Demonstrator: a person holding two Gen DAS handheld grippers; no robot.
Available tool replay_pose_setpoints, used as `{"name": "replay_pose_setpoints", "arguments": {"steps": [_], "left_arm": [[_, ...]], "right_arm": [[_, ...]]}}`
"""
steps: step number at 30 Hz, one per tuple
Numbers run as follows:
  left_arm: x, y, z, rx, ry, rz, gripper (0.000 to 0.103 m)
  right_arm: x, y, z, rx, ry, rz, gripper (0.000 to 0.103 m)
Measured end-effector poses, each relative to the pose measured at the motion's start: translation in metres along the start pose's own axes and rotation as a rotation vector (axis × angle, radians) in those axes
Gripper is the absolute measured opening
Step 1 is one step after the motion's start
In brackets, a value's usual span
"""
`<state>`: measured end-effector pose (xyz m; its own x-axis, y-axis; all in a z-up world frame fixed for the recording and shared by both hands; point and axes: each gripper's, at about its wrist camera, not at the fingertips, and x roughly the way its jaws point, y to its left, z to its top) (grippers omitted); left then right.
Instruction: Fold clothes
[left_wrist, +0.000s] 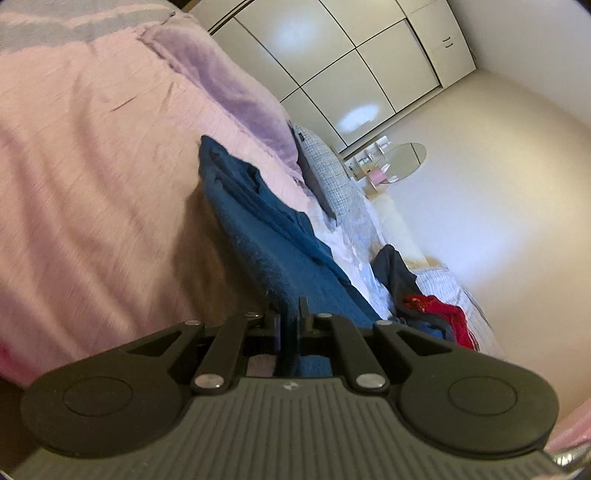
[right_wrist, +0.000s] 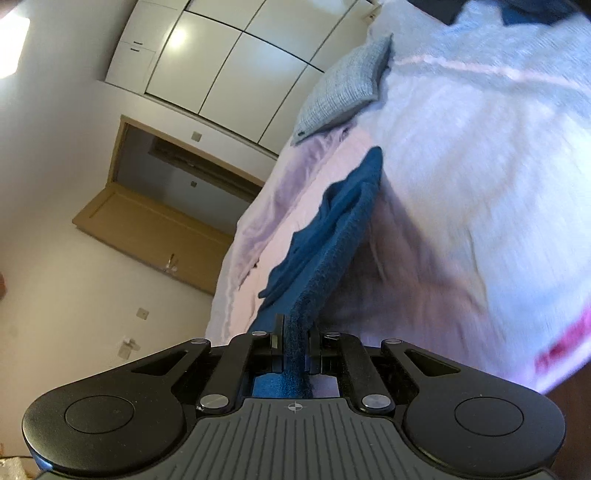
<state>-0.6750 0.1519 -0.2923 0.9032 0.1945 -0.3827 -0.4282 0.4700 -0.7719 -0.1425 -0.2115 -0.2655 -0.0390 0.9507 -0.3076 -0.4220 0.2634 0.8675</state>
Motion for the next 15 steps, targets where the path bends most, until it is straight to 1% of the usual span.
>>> {"name": "replay_pose_setpoints", "arguments": {"steps": [3,5,8,10,12,15], "left_arm": [[-0.025,0.007,-0.025,-0.038,0.023,0.024,0.004],[-0.036,0.013,-0.036,-0.064,0.033,0.031,0.004],[-0.042,0.016,-0.038,-0.078,0.041,0.033,0.004],[-0.04,0.015,-0.03,-0.084,0.038,0.007,0.004],[-0.032,0.01,-0.012,-0.077,0.034,-0.027,0.004],[0.014,0.018,0.033,-0.121,0.045,-0.038,0.005]], "right_arm": [[-0.021,-0.002,-0.031,0.035,0.034,-0.024,0.006],[-0.032,-0.003,-0.048,0.056,0.06,-0.044,0.006],[-0.033,-0.001,-0.054,0.076,0.087,-0.059,0.006],[-0.026,0.004,-0.044,0.068,0.091,-0.051,0.006],[-0.021,0.011,-0.029,0.047,0.091,-0.032,0.006],[-0.006,0.021,0.005,0.026,0.087,-0.001,0.006]]}}
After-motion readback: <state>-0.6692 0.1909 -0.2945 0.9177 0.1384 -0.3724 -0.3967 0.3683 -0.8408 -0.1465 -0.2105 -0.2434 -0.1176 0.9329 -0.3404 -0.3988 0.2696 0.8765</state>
